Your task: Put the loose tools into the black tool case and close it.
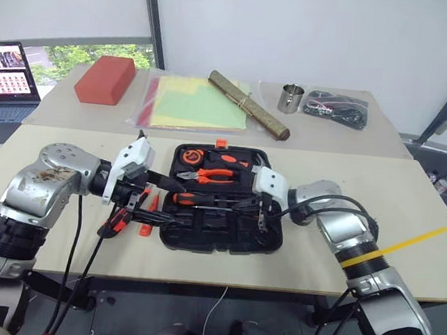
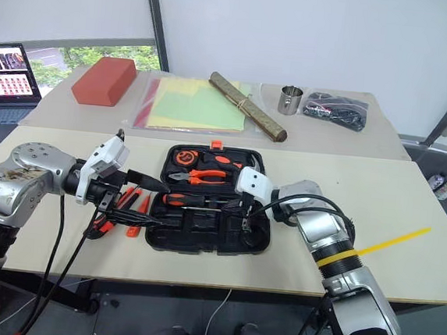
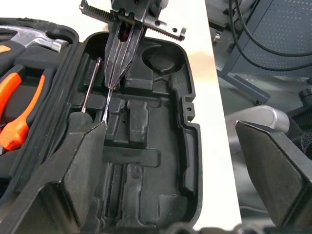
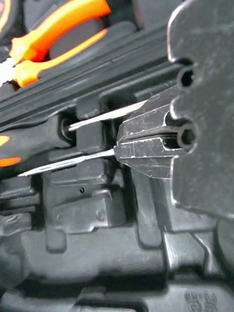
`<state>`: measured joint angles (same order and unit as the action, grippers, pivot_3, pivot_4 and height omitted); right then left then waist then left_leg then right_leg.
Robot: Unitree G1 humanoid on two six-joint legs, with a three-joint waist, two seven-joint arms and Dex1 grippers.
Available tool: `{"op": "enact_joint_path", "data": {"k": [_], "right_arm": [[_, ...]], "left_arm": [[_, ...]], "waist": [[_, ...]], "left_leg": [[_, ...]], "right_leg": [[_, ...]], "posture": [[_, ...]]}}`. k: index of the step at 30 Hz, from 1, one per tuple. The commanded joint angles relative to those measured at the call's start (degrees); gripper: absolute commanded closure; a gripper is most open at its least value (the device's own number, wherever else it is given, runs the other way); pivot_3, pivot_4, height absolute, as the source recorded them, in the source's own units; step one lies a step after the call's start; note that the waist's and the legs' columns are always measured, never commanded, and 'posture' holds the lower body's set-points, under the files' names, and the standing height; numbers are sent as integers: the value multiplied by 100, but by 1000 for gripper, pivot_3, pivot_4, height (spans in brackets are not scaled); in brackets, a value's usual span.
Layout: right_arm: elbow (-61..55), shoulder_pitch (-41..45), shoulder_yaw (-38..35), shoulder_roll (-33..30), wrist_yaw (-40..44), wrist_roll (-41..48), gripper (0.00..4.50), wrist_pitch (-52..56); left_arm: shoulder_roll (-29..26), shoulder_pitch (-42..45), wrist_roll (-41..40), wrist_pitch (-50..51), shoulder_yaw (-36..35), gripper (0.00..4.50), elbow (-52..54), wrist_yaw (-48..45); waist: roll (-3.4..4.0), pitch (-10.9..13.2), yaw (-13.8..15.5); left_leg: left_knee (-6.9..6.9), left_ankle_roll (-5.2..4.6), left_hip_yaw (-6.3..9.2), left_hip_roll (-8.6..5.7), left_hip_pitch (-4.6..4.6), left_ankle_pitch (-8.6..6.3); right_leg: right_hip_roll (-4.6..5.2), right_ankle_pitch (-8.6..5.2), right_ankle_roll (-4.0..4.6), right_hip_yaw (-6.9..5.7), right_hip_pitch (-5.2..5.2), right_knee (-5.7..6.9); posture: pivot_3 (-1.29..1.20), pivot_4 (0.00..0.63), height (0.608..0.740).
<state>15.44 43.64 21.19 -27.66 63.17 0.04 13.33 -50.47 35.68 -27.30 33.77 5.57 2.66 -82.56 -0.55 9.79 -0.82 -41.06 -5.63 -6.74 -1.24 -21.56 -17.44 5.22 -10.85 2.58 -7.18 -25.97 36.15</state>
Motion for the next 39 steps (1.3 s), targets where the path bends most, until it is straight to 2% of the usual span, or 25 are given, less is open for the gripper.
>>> {"op": "enact_joint_path", "data": {"k": [1,5,8,11,15,16,18,19,22,25,27,31,34,37,39], "right_arm": [[150,-162,85,17,-104,-194,4478,35],[-299,-144,-261,93,-153,173,4478,191],[-996,-65,-878,184,-155,957,4478,928],[-1838,-120,-1410,71,-143,1742,3696,1853],[-2847,-345,-1840,-227,-161,2499,2289,2646],[-3052,-404,-1917,-300,-179,2652,2054,2785],[-3485,-585,-2056,-474,-179,2943,1279,3015],[-3621,-666,-2084,-545,-189,3027,1120,3075],[-3877,-921,-2078,-775,-226,3117,42,3082],[-3996,-1085,-2102,-892,-322,3201,42,3101],[-4060,-1173,-2109,-921,-411,3219,42,3097],[-4189,-1319,-2097,-954,-652,3191,42,3025],[-4278,-1389,-2101,-974,-773,3235,42,3036],[-4360,-1451,-2113,-993,-866,3296,0,3055],[-4421,-1509,-2135,-997,-968,3320,0,3074]], "left_arm": [[-27,88,8,-86,-77,0,38,17],[-57,-12,35,-71,-185,0,33,160],[-97,-303,-92,166,-528,0,172,556],[-82,-851,-125,416,-1068,0,410,1225],[-145,-1878,-185,785,-1994,0,833,1918],[-154,-2162,-195,893,-2265,0,938,2073],[-168,-2921,-114,1046,-2928,0,1072,2360],[-177,-3235,-31,1006,-3147,0,1081,2444],[-189,-3872,64,1102,-3568,0,1051,2728],[-207,-3998,69,1285,-3609,0,1128,3014],[-174,-3750,-146,1629,-3556,0,1296,3239],[8,-2672,-834,3099,-3206,0,1866,3942],[218,-1879,-927,4309,-2811,0,2084,4630],[424,-1386,-891,4951,-2611,669,2199,5092],[504,-1154,-894,5171,-2322,1306,2420,5273]], "waist": [[0,0,-2],[0,0,3],[1,2,-2],[2,2,-16],[2,2,0],[1,2,1],[2,2,-1],[2,2,-2],[2,3,9],[2,3,111],[2,3,168],[-6,2,243],[-9,0,222],[-12,-2,155],[-14,-1,112]], "left_leg": [[2,6,-1,0,8,-1],[2,35,0,2,19,-6],[4,34,-1,2,18,-4],[11,12,0,4,-2,8],[32,13,9,3,-2,7],[33,13,11,3,-3,7],[35,25,11,2,-8,0],[35,34,11,2,-5,-6],[35,53,9,2,0,-16],[33,64,9,2,1,-22],[33,69,9,1,2,-25],[26,69,12,-4,-3,-25],[25,69,10,-12,-5,-25],[26,65,9,-14,2,-22],[33,61,8,-12,5,-20]], "right_leg": [[0,-4,-6,2,6,0],[0,-7,-11,5,15,3],[0,0,1,6,11,5],[0,9,17,6,-18,9],[-3,6,22,0,-17,-2],[-3,6,22,-1,-16,-5],[-2,5,22,1,-18,-10],[-1,5,22,3,-17,-11],[1,4,20,4,-16,-7],[8,-12,-9,2,-13,-7],[14,-14,-21,3,-13,-6],[22,2,-15,2,-10,-4],[20,21,9,9,-10,-1],[8,21,9,11,-5,3],[0,18,13,12,-7,0]], "posture": [[0,150,737],[0,150,737],[0,150,737],[0,150,737],[0,150,737],[0,150,737],[0,150,737],[0,150,737],[0,150,737],[0,150,737],[0,150,737],[0,150,737],[0,150,737],[0,150,737],[0,150,737]]}}
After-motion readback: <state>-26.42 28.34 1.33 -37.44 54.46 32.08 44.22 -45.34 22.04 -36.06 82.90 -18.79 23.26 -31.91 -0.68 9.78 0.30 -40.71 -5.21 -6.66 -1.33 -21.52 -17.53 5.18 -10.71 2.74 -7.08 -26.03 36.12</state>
